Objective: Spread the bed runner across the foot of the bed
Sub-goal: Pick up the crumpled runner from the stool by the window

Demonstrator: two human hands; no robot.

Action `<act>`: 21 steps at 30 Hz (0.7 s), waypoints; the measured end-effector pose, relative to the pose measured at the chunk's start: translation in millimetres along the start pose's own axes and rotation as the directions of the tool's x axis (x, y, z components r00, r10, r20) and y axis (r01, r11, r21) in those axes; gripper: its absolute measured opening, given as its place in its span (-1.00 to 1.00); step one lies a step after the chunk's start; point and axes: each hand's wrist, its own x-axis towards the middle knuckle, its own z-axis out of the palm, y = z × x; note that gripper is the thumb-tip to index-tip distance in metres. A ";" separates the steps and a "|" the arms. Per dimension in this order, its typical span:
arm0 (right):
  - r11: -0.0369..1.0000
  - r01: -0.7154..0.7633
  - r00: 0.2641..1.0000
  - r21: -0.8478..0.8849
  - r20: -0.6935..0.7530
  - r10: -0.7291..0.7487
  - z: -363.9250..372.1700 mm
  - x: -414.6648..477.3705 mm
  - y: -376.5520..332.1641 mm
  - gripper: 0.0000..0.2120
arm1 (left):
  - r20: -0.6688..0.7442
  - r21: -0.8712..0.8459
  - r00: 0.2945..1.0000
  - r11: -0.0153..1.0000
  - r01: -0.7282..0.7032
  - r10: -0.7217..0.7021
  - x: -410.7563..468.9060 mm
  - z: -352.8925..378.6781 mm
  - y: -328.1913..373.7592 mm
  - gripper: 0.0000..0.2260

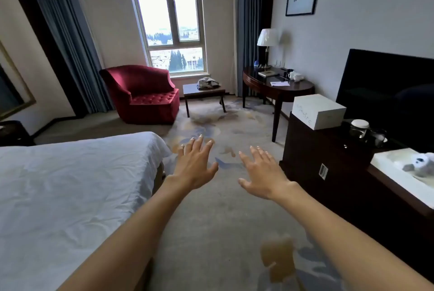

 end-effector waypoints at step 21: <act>1.000 0.016 1.000 -0.006 -0.016 -0.016 32.9 385.5 129.8 -0.31 | -0.068 -0.028 0.973 0.976 0.217 -0.219 365.3 68.7 -105.8 -0.44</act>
